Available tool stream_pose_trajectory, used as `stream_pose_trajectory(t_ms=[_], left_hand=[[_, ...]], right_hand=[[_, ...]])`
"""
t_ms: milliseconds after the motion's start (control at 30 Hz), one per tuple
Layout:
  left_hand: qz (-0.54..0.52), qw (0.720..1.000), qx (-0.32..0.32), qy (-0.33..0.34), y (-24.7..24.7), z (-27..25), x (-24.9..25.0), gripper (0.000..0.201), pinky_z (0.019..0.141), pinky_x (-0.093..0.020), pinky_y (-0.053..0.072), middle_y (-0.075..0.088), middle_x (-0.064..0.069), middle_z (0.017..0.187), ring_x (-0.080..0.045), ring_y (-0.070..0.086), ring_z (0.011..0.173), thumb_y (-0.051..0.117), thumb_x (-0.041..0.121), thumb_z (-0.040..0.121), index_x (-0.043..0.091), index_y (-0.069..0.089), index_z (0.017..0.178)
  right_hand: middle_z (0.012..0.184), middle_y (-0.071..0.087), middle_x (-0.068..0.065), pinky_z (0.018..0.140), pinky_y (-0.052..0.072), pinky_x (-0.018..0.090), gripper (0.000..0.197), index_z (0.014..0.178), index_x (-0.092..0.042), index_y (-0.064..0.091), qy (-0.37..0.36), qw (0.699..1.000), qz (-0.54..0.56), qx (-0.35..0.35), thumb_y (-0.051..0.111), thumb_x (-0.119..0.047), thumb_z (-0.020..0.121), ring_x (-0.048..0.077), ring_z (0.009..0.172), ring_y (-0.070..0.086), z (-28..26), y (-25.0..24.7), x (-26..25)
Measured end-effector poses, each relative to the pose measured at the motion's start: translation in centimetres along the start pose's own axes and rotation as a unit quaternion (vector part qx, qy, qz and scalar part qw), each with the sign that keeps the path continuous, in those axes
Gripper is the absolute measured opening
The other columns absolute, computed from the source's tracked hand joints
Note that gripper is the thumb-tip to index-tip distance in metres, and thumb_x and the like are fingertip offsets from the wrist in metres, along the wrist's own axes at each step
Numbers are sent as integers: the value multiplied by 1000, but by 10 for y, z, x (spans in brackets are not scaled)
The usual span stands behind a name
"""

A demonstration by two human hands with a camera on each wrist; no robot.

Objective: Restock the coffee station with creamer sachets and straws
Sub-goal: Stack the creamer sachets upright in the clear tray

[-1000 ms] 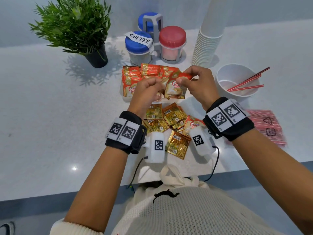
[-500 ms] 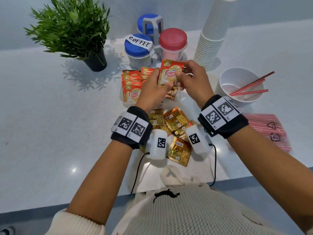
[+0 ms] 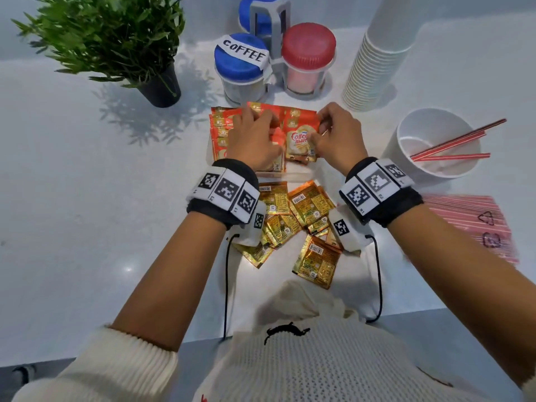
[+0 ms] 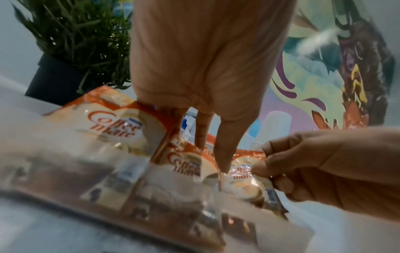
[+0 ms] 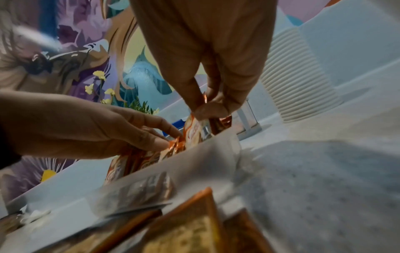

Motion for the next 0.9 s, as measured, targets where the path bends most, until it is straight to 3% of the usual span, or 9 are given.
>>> stream_pose_trajectory(t_ms=[100, 167, 233, 267, 367, 567, 700, 900], left_hand=[[42, 999, 4, 5, 7, -1, 0, 59, 107, -40, 27, 31, -11, 139, -30, 28, 130, 69, 30, 79, 23, 42, 130], [56, 998, 13, 9, 9, -2, 1, 60, 108, -42, 26, 28, -12, 142, -31, 27, 131, 70, 30, 77, 23, 41, 129], [61, 998, 13, 9, 10, -1, 0, 59, 109, -43, 25, 26, -13, 144, -33, 26, 132, 69, 28, 78, 21, 41, 129], [63, 998, 14, 9, 10, -1, 0, 59, 110, -43, 25, 25, -13, 145, -33, 25, 132, 69, 28, 78, 20, 40, 129], [67, 998, 13, 12, 10, -1, 0, 59, 109, -43, 26, 26, -13, 144, -33, 26, 132, 69, 27, 78, 18, 40, 128], [60, 998, 19, 17, 10, 0, 0, 58, 105, -39, 28, 30, -11, 139, -30, 28, 129, 68, 27, 79, 18, 38, 128], [66, 997, 22, 19, 11, 0, 1, 57, 104, -39, 27, 30, -11, 137, -31, 29, 128, 68, 26, 79, 19, 39, 127], [75, 997, 23, 21, 11, -1, 2, 58, 106, -41, 27, 30, -11, 139, -32, 28, 129, 68, 27, 79, 19, 39, 129]], right_hand=[[85, 52, 2, 53, 32, 8, 25, 105, -3, 56, -1, 998, -50, -35, 61, -4, 80, 15, 78, 47, 1, 12, 1], [92, 58, 6, 64, 38, 8, 24, 105, -2, 55, -9, 998, -59, -28, 60, -5, 82, 19, 84, 53, 0, 12, -1], [103, 63, 14, 81, 46, 29, 22, 104, -1, 54, -24, 997, -68, -7, 57, -5, 83, 27, 95, 58, 2, 10, -4], [105, 62, 16, 81, 44, 33, 20, 103, 0, 54, -33, 997, -74, 6, 55, -4, 83, 28, 97, 57, 2, 7, -7], [106, 59, 19, 78, 40, 34, 19, 102, 1, 53, -52, 994, -99, 14, 49, -1, 83, 31, 98, 55, 7, 7, -11], [129, 39, 18, 94, 42, 26, 42, 121, -2, 47, -54, 994, -99, 3, 57, 4, 81, 26, 118, 45, 6, 12, -7], [143, 33, 14, 109, 32, 32, 66, 139, -8, 33, -59, 989, -124, -50, 59, 3, 80, 27, 132, 35, 4, 23, -8], [149, 32, 10, 113, 23, 28, 64, 142, -9, 33, -73, 982, -154, -80, 57, 2, 83, 24, 136, 33, 5, 28, -9]])
Point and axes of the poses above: each hand's wrist, its own z-axis towards the middle knuckle, its own y-axis out of the palm, x = y × z, the point moved 8 cm from there along z, towards the middle knuckle
